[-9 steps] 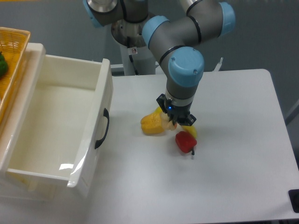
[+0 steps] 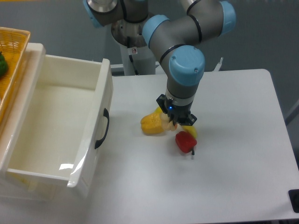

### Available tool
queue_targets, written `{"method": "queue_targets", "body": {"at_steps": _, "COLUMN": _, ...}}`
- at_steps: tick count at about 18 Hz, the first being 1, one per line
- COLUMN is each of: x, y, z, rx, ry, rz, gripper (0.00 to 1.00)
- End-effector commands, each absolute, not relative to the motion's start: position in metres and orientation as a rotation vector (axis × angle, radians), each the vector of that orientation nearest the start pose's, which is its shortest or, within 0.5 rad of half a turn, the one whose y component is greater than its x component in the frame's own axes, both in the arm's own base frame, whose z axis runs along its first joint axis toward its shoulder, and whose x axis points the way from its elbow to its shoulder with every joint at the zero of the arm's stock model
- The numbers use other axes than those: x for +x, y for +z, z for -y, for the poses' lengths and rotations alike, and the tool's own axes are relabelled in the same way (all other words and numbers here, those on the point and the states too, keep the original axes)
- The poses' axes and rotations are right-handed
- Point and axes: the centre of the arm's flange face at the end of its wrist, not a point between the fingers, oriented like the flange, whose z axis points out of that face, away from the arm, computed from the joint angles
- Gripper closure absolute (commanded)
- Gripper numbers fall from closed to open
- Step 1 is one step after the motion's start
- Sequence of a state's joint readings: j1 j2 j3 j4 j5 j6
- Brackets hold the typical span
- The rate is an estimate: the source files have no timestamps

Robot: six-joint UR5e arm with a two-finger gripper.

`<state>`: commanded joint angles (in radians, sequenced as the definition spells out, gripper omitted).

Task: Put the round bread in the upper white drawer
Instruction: 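Hold the gripper closed around the round bread roll on the table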

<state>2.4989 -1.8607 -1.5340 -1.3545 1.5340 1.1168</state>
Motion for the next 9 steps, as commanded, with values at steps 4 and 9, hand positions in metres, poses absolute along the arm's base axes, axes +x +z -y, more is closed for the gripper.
{"method": "queue_targets", "body": {"at_steps": 4, "x": -0.396, "y": 0.371, "z": -0.468, "rx": -3.110, "ry": -0.075, "rz": -0.293, "gripper": 1.00}}
{"method": "queue_targets", "body": {"at_steps": 9, "x": -0.393, "y": 0.381, "z": -0.468, "rx": -3.089, "ry": -0.064, "rz": -0.292, "gripper": 1.00}}
